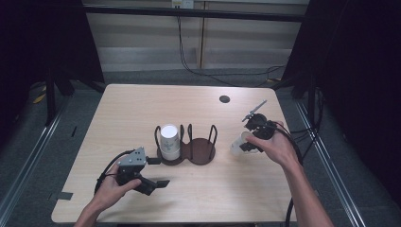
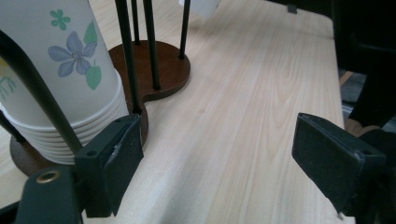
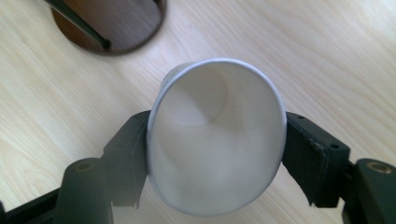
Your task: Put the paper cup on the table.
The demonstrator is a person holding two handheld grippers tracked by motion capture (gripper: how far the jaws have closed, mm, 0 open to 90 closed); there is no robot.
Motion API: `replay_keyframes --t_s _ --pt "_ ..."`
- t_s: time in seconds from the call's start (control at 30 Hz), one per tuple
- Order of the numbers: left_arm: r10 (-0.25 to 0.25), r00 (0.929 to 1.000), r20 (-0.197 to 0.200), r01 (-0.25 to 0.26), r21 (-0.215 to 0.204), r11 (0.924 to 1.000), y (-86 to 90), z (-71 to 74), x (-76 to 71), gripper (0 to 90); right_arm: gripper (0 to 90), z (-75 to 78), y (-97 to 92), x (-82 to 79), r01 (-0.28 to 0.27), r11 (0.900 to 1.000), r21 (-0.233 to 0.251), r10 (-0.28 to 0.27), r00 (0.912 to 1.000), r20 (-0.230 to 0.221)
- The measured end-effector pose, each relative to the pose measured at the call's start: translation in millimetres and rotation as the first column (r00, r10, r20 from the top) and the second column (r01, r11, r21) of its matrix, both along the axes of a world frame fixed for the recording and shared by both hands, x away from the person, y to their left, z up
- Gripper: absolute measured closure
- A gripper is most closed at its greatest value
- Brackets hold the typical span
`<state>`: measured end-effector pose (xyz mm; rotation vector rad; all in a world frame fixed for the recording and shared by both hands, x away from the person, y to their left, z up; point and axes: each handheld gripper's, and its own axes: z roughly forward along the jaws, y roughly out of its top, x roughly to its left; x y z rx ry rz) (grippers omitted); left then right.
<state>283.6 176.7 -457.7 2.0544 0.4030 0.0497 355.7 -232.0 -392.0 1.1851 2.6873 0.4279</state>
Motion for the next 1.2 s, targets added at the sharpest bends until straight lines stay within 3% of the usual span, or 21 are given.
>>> replay_keyframes --t_s 0.27,0.53,0.9,1.1,1.17,1.2 --pt "0.001 0.9999 0.010 -0.001 -0.002 1.0000 3.3 -0.9 0.7 16.2 27.2 -14.6 1.9 11.5 0.016 0.9974 -0.071 -0.020 0.9983 -0.054" --pt "0.004 0.9998 0.021 -0.004 0.003 1.0000 4.7 -0.9 1.0 16.2 23.2 -19.2 3.5 15.1 0.023 0.9943 -0.104 -0.027 0.9991 -0.034" --pt "0.027 0.9994 0.022 -0.027 0.008 0.9996 6.3 -2.1 2.5 16.2 16.2 -12.6 3.0 12.0 0.019 0.9977 -0.064 -0.016 0.9987 0.049" --pt "0.033 0.9991 0.026 -0.033 0.005 0.9994 7.6 -1.4 2.7 16.2 14.1 -8.3 -7.2 6.1 0.044 0.9983 0.039 -0.048 0.9930 0.108" --pt "0.032 0.9992 0.026 -0.032 0.001 0.9995 8.0 -1.3 2.6 16.2 14.1 -8.1 -8.8 5.4 0.051 0.9976 0.048 -0.056 0.9916 0.116" --pt "0.032 0.9992 0.025 -0.032 0.004 0.9995 8.7 -1.0 2.8 16.2 14.2 -8.1 -13.4 2.4 0.065 0.9947 0.079 -0.076 0.9881 0.134"
